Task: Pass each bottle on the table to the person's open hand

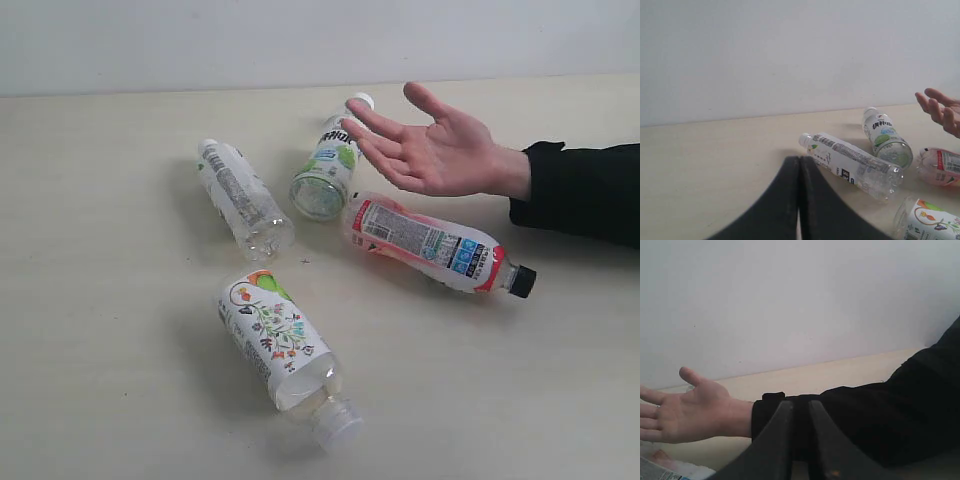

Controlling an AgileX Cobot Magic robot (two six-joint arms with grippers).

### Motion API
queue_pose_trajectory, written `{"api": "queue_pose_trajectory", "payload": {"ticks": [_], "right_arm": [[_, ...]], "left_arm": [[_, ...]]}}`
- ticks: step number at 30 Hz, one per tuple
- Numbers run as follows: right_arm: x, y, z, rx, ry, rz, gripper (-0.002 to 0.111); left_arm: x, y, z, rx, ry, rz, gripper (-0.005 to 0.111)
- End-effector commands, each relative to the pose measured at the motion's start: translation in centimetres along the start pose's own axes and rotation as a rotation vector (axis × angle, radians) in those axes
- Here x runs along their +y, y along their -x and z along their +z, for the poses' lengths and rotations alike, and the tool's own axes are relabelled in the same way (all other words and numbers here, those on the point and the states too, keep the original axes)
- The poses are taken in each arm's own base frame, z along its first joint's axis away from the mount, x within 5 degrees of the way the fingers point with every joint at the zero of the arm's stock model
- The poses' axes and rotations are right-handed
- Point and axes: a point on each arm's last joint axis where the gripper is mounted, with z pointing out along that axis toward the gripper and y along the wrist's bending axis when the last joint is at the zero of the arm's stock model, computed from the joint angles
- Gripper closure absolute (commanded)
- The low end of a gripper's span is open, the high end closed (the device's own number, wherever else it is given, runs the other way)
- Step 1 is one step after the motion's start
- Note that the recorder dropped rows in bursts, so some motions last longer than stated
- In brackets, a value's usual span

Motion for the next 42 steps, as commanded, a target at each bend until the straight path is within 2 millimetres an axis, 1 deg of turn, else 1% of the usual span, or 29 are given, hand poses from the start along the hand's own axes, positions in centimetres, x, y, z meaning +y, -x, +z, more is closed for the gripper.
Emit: {"api": "queue_pose_trajectory", "payload": {"ticks": [1, 8, 9, 11, 12, 13, 21, 24, 26, 28, 29, 30, 33, 35, 38, 40, 41, 42], "right_arm": [[0.0, -0.1, 0.0, -0.007, -0.003, -0.004, 0.097], [0.0, -0.1, 0.0, -0.007, -0.003, -0.005, 0.097], [0.0, 0.0, 0.0, -0.019, -0.004, -0.057, 0.097], [0.0, 0.4, 0.0, -0.055, -0.010, -0.234, 0.097], [0.0, 0.5, -0.1, -0.065, -0.012, -0.291, 0.097], [0.0, 0.5, -0.1, -0.065, -0.012, -0.304, 0.097], [0.0, 0.5, -0.1, -0.065, -0.008, -0.267, 0.097], [0.1, 0.7, -0.1, -0.095, 0.008, -0.140, 0.097], [0.2, 1.0, -0.1, -0.126, 0.022, 0.009, 0.097], [0.2, 1.2, -0.1, -0.143, 0.034, 0.187, 0.097], [0.2, 1.2, -0.1, -0.146, 0.043, 0.347, 0.097], [0.1, 1.2, -0.1, -0.144, 0.048, 0.430, 0.097], [0.1, 1.2, -0.1, -0.141, 0.055, 0.543, 0.097], [0.0, 1.4, -0.2, -0.161, 0.051, 0.555, 0.097], [-0.5, 2.3, -0.4, -0.275, 0.025, 0.576, 0.097], [-0.9, 2.9, -0.6, -0.365, 0.014, 0.635, 0.098], [-1.2, 3.4, -0.8, -0.429, 0.020, 0.717, 0.101], [-1.3, 3.7, -1.0, -0.476, 0.026, 0.749, 0.105]], "left_arm": [[0.0, 0.0, 0.0, -0.001, 0.001, -0.009, 0.107], [0.0, 0.0, 0.0, -0.001, 0.001, -0.009, 0.107], [0.0, 0.0, 0.0, -0.001, 0.001, -0.009, 0.107], [0.0, 0.0, 0.0, -0.001, 0.001, -0.009, 0.107], [0.0, 0.0, 0.0, -0.001, 0.001, -0.009, 0.107], [0.0, 0.0, 0.0, -0.001, 0.001, -0.009, 0.107], [0.0, 0.0, 0.0, -0.001, 0.001, -0.009, 0.107], [0.0, 0.0, 0.0, -0.001, 0.001, -0.009, 0.107], [0.0, 0.0, 0.0, -0.001, 0.001, -0.009, 0.107], [0.0, 0.0, 0.0, -0.001, 0.001, -0.009, 0.107], [0.0, 0.0, 0.0, -0.001, 0.001, -0.009, 0.107], [0.0, 0.0, 0.0, -0.001, 0.001, -0.009, 0.107], [0.0, 0.0, 0.0, -0.001, 0.001, -0.009, 0.107], [0.0, 0.0, 0.0, -0.001, 0.001, -0.009, 0.107], [0.0, 0.0, 0.0, -0.001, 0.001, -0.009, 0.107], [0.0, 0.0, 0.0, -0.001, 0.001, -0.009, 0.107], [0.0, 0.0, 0.0, -0.001, 0.001, -0.009, 0.107], [0.0, 0.0, 0.0, -0.001, 0.001, -0.009, 0.107]]}}
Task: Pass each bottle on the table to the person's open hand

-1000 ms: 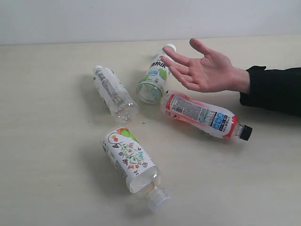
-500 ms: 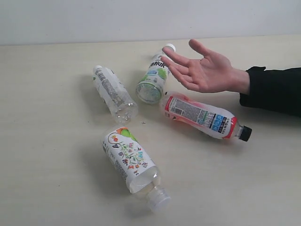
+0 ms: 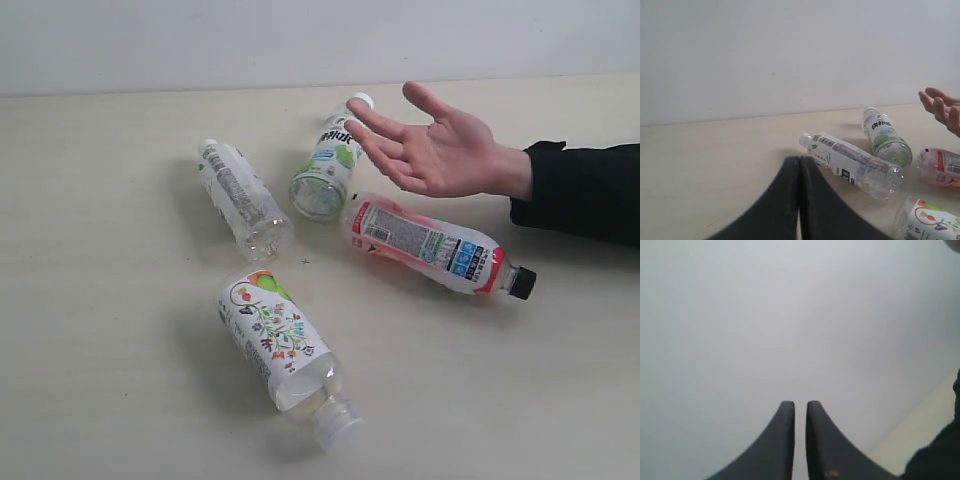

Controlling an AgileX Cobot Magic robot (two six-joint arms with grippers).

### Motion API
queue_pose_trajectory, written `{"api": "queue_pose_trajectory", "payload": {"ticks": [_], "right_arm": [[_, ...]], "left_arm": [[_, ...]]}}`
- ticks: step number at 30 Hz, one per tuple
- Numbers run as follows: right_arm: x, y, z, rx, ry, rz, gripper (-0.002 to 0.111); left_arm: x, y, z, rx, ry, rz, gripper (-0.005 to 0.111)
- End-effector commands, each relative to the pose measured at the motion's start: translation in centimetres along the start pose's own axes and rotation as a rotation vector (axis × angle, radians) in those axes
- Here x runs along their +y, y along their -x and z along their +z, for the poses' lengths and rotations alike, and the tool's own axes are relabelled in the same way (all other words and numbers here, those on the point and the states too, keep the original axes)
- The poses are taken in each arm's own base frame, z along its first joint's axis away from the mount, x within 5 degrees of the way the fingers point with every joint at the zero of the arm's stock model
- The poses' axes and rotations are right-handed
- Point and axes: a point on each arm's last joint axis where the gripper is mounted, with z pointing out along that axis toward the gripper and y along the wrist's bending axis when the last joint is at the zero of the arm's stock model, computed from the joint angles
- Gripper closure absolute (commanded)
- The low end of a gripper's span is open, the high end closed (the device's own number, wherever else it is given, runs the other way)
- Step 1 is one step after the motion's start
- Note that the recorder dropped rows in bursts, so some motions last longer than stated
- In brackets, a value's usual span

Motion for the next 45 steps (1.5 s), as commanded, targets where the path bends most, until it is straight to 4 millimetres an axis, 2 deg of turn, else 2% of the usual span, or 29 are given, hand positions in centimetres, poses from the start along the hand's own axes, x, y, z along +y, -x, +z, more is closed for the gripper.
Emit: {"api": "queue_pose_trajectory", "payload": {"ticks": [1, 2, 4, 6, 9, 11, 14, 19, 21, 26, 31, 38, 42, 44, 45], "right_arm": [[0.3, 1.7, -0.2, -0.196, 0.057, 0.161, 0.108], [0.5, 1.8, -0.2, -0.191, 0.067, 0.157, 0.108], [3.0, 2.9, 0.7, -0.102, 0.110, 0.048, 0.108], [5.9, 4.6, 2.4, -0.027, 0.135, -0.134, 0.108], [8.5, 5.4, 6.4, 0.191, 0.106, -0.425, 0.108], [9.2, 4.7, 9.2, 0.293, 0.096, -0.540, 0.108], [10.0, 3.3, 12.3, 0.438, 0.085, -0.581, 0.108], [11.2, -1.6, 15.4, 0.817, 0.133, -0.835, 0.108], [11.8, -3.6, 15.8, 0.990, 0.164, -0.938, 0.108], [13.4, -6.8, 15.4, 1.261, 0.284, -1.031, 0.108], [13.4, -9.8, 14.6, 1.535, 0.386, -1.087, 0.108], [11.7, -13.7, 15.6, 1.651, 0.434, -1.165, 0.108], [10.7, -16.6, 15.7, 1.736, 0.415, -1.086, 0.108], [10.0, -17.9, 15.5, 1.792, 0.408, -1.099, 0.103], [9.9, -18.6, 15.2, 1.814, 0.420, -1.127, 0.095]], "left_arm": [[0.0, 0.0, 0.0, -0.001, 0.001, -0.009, 0.107], [0.0, 0.0, 0.0, -0.001, 0.001, -0.009, 0.107], [0.0, 0.0, 0.0, -0.001, 0.001, -0.009, 0.107], [0.0, 0.0, 0.0, -0.001, 0.001, -0.009, 0.107], [0.0, 0.0, 0.0, -0.001, 0.001, -0.009, 0.107], [0.0, 0.0, 0.0, -0.001, 0.001, -0.009, 0.107], [0.0, 0.0, 0.0, -0.001, 0.001, -0.009, 0.107], [0.0, 0.0, 0.0, -0.001, 0.001, -0.009, 0.107], [0.0, 0.0, 0.0, -0.001, 0.001, -0.009, 0.107], [0.0, 0.0, 0.0, -0.001, 0.001, -0.009, 0.107], [0.0, 0.0, 0.0, -0.001, 0.001, -0.009, 0.107], [0.0, 0.0, 0.0, -0.001, 0.001, -0.009, 0.107], [0.0, 0.0, 0.0, -0.001, 0.001, -0.009, 0.107], [0.0, 0.0, 0.0, -0.001, 0.001, -0.009, 0.107], [0.0, 0.0, 0.0, -0.001, 0.001, -0.009, 0.107]]}}
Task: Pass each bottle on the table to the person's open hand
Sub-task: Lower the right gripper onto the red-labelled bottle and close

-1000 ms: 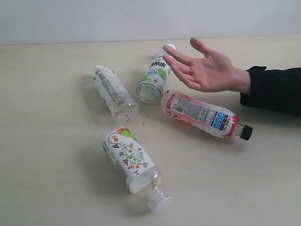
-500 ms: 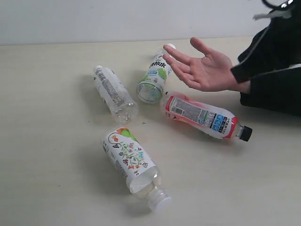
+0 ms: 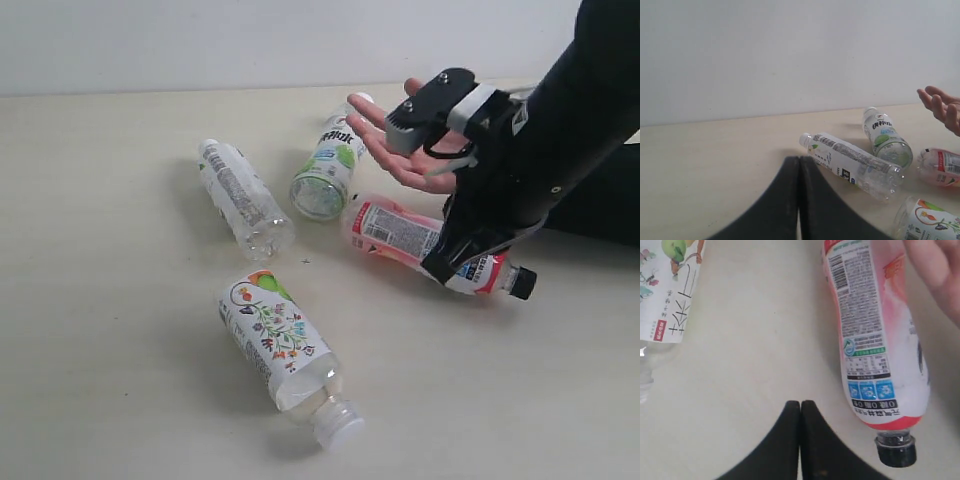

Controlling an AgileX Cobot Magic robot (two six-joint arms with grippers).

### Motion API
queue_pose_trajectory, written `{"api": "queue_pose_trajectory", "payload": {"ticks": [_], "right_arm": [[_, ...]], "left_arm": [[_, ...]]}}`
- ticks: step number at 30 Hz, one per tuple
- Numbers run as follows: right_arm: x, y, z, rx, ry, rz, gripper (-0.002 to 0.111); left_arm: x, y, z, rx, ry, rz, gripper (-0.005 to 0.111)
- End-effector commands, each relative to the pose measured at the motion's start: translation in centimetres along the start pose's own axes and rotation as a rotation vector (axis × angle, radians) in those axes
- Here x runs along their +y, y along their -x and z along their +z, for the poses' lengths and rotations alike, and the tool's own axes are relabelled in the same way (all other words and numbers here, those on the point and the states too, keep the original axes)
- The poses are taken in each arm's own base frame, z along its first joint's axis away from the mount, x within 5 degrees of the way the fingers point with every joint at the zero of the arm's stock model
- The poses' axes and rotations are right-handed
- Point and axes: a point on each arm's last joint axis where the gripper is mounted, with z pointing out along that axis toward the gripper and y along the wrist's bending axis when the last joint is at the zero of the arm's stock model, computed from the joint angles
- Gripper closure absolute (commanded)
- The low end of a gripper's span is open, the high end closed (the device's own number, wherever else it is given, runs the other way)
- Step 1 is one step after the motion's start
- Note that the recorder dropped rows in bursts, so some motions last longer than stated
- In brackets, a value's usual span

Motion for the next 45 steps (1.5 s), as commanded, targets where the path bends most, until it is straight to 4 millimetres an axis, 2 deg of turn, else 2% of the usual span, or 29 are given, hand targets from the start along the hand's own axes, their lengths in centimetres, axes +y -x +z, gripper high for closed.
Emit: {"api": "queue_pose_trajectory", "payload": {"ticks": [1, 3, 5, 9, 13, 23, 45], "right_arm": [[0.7, 0.5, 1.9, 0.053, 0.013, -0.060, 0.089], [1.4, 0.6, 2.5, 0.075, -0.003, -0.120, 0.064], [1.1, 0.7, 2.5, 0.073, -0.049, -0.095, 0.056], [0.4, 0.7, 2.5, 0.081, -0.129, -0.093, 0.046], [0.0, 0.9, 2.7, 0.075, -0.170, -0.135, 0.042], [-1.1, 1.1, 4.9, 0.116, -0.244, -0.178, 0.033], [-1.8, 1.0, 7.9, 0.171, -0.272, -0.204, 0.028]], "left_arm": [[0.0, 0.0, 0.0, -0.001, 0.001, -0.009, 0.107], [0.0, 0.0, 0.0, -0.001, 0.001, -0.009, 0.107], [0.0, 0.0, 0.0, -0.001, 0.001, -0.009, 0.107], [0.0, 0.0, 0.0, -0.001, 0.001, -0.009, 0.107], [0.0, 0.0, 0.0, -0.001, 0.001, -0.009, 0.107], [0.0, 0.0, 0.0, -0.001, 0.001, -0.009, 0.107], [0.0, 0.0, 0.0, -0.001, 0.001, -0.009, 0.107]]}}
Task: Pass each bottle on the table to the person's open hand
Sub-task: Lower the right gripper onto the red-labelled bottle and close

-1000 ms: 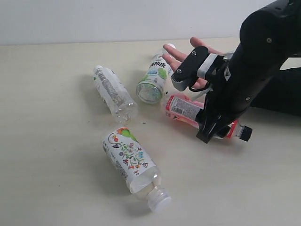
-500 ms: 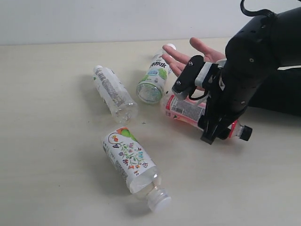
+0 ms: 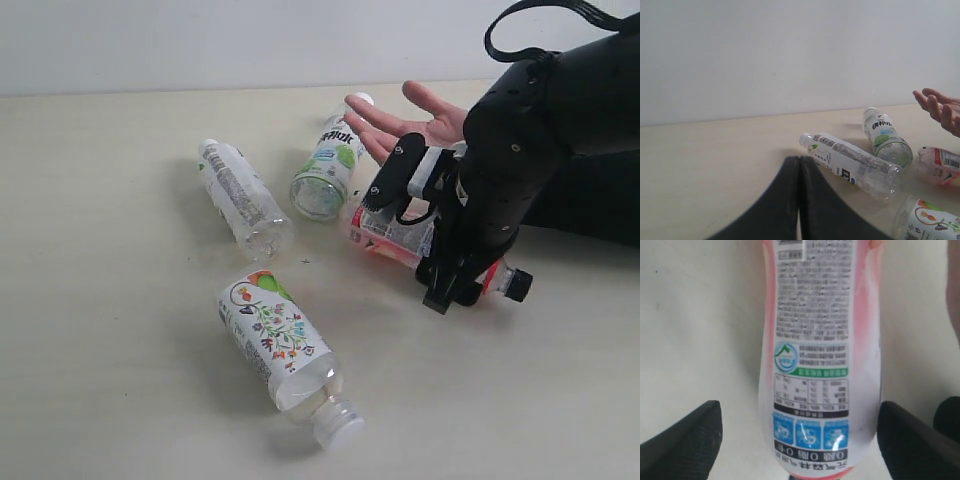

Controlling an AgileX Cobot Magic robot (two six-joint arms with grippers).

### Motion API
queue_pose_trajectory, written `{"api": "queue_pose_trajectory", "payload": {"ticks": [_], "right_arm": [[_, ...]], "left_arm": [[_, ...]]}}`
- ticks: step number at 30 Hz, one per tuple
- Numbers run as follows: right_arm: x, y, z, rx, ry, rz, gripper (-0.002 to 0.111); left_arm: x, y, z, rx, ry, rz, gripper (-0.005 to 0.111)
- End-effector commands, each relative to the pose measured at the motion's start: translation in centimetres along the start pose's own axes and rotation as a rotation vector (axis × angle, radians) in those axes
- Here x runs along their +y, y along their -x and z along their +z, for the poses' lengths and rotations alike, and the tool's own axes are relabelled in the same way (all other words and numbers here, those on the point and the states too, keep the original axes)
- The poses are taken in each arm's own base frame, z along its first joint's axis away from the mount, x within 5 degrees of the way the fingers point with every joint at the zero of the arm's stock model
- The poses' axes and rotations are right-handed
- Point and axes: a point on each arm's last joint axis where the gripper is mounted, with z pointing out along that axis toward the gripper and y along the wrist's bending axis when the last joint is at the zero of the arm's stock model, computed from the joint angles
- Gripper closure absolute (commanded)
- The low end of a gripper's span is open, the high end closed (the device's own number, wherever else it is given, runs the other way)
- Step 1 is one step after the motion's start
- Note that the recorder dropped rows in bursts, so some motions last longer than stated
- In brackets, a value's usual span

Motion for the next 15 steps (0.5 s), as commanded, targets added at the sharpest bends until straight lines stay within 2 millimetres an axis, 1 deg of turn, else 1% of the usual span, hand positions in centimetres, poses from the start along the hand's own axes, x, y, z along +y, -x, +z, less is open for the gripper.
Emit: {"api": "queue_pose_trajectory", "payload": {"ticks": [1, 5, 11, 14, 15], "right_arm": [[0.05, 0.33, 0.81, 0.003, -0.006, -0.015, 0.028], [0.17, 0.38, 1.41, 0.012, -0.002, -0.008, 0.028], [0.17, 0.48, 1.43, 0.001, -0.002, 0.006, 0.029], [0.17, 0.46, 1.43, 0.003, -0.002, 0.029, 0.035], [0.17, 0.46, 1.43, 0.003, -0.002, 0.033, 0.039]], "left_arm": [[0.01, -0.01, 0.00, -0.001, 0.001, -0.009, 0.107], [0.01, -0.01, 0.00, -0.001, 0.001, -0.009, 0.107], [0.01, -0.01, 0.00, -0.001, 0.001, -0.009, 0.107], [0.01, -0.01, 0.00, -0.001, 0.001, -0.009, 0.107], [0.01, -0.01, 0.00, -0.001, 0.001, -0.009, 0.107]]}}
